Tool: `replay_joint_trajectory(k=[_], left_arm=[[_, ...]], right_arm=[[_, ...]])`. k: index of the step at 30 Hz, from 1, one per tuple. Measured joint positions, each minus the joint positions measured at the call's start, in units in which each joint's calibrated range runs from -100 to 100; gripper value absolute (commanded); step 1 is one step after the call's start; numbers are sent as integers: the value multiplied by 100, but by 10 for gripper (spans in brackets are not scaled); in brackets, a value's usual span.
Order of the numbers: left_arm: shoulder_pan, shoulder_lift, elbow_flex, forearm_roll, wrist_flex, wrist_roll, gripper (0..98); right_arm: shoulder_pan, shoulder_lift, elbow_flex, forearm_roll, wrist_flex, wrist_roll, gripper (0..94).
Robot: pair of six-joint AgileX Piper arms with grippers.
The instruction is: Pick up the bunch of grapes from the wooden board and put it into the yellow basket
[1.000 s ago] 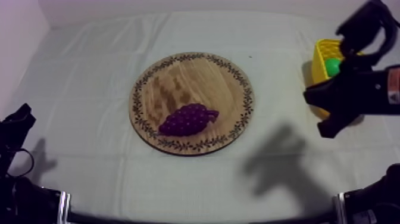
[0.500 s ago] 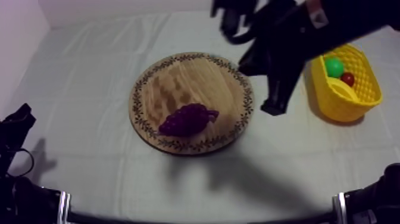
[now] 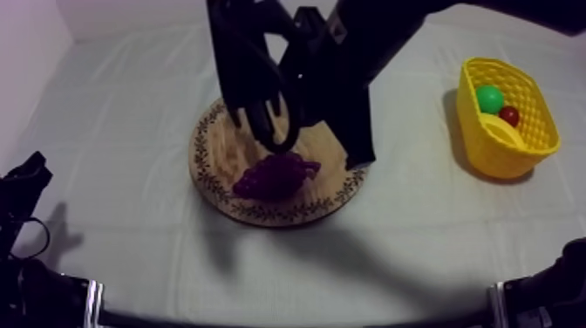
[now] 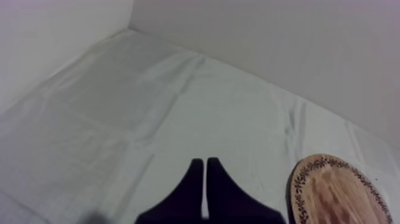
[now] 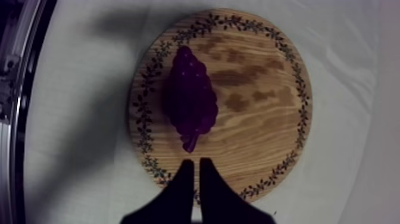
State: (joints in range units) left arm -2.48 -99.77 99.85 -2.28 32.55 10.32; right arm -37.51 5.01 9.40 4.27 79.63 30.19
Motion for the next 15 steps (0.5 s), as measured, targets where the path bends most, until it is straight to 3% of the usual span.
replay_joint_trajectory(k=[7,15], left_arm=[[0,0,0,0,0,0,0],[0,0,0,0,0,0,0]], right_arm=[[-13,281,-454,-20,342,145,402],[-13,437,-477,140,307,23,654]])
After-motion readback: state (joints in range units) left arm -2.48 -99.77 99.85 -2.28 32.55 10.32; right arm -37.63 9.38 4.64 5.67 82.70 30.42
